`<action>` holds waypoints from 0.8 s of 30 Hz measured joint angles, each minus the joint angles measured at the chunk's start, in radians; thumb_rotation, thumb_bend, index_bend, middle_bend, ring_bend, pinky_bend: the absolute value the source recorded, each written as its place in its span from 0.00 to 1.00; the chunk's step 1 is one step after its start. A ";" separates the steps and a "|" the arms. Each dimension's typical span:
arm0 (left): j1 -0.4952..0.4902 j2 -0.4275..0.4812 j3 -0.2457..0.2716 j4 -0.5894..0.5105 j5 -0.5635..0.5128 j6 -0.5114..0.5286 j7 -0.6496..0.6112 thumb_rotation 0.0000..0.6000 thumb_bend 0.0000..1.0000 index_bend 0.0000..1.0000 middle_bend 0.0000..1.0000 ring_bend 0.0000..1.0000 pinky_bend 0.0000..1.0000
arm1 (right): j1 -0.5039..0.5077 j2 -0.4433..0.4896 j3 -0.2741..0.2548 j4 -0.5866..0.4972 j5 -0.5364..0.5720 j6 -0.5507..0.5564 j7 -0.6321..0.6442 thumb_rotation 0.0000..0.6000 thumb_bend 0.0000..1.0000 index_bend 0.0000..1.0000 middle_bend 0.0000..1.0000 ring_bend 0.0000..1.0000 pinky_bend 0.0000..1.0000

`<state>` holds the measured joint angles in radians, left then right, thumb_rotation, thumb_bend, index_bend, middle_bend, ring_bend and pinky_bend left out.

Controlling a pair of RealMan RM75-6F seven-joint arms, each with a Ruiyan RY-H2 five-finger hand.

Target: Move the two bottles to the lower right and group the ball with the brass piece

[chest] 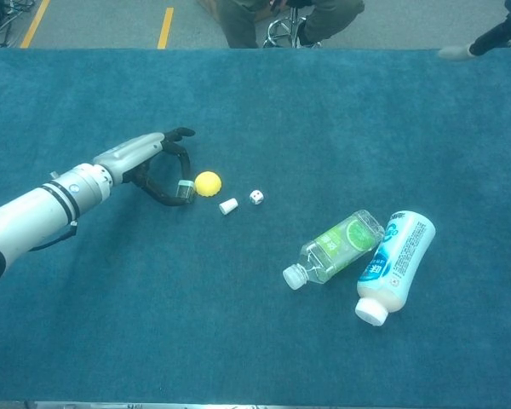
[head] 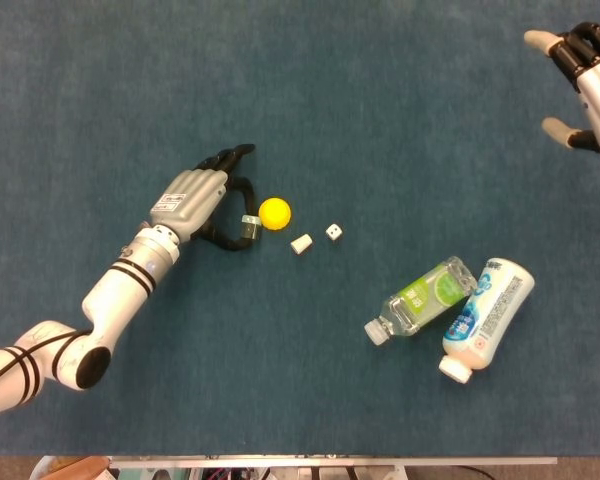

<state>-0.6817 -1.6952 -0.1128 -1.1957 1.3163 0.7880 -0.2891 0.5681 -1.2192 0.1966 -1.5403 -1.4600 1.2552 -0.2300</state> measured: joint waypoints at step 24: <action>-0.024 -0.038 0.001 0.012 0.006 -0.015 -0.004 1.00 0.16 0.53 0.00 0.00 0.11 | -0.008 -0.005 -0.002 0.011 -0.002 0.001 0.018 1.00 0.00 0.25 0.43 0.32 0.40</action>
<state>-0.7055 -1.7329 -0.1119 -1.1839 1.3226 0.7734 -0.2932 0.5603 -1.2238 0.1943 -1.5293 -1.4617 1.2566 -0.2119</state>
